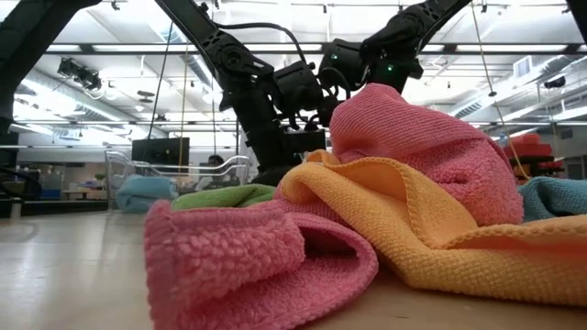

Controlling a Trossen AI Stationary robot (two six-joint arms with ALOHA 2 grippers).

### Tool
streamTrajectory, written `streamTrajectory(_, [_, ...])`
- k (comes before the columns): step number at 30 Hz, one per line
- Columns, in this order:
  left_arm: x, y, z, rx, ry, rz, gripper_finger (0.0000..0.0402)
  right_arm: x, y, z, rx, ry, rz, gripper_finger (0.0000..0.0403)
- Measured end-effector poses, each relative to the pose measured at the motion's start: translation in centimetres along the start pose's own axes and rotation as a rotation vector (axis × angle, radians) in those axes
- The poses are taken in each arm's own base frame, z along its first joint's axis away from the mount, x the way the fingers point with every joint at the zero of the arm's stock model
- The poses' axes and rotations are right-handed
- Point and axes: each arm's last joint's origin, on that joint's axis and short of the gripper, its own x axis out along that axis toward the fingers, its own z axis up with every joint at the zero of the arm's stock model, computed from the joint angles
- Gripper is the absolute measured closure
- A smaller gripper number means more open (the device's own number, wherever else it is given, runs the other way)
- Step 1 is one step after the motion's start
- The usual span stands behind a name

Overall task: Fold microfiber towels
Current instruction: Fold the top orange microfiber towel

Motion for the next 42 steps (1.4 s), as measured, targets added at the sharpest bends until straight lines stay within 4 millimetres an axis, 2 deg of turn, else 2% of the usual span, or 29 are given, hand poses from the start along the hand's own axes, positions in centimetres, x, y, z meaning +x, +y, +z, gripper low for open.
streamTrajectory(7, [-0.6, 0.0, -0.1, 0.002, 0.02, -0.008, 0.0364, 0.1, 0.0, 0.1, 0.013, -0.008, 0.114, 0.0308])
streamTrajectory(11, [-1.8, 0.2, 0.1, 0.002, 0.025, -0.012, 0.0365, 0.0, -0.3, 0.3, 0.032, -0.023, 0.209, 0.0289])
streamTrajectory(16, [-2.7, 0.2, -0.3, 0.011, 0.068, -0.032, 0.0371, -0.1, -0.7, 0.4, 0.055, -0.02, 0.239, 0.0275])
streamTrajectory(24, [-2.8, 0.0, -0.6, 0.015, 0.101, -0.048, 0.0366, -0.1, -0.7, 0.3, 0.054, -0.016, 0.239, 0.0272])
streamTrajectory(29, [-4.3, 0.1, -0.5, 0.019, 0.109, -0.055, 0.0373, -0.7, -0.8, 0.2, 0.055, -0.016, 0.239, 0.0272])
streamTrajectory(37, [-6.8, 0.5, 0.4, 0.012, 0.036, -0.028, 0.0385, -3.4, -1.5, 0.4, 0.046, -0.075, 0.227, 0.0272])
streamTrajectory(42, [-6.9, 1.3, 1.6, -0.053, -0.099, 0.032, 0.0383, -3.5, -2.8, 0.3, 0.054, -0.09, 0.189, 0.0272])
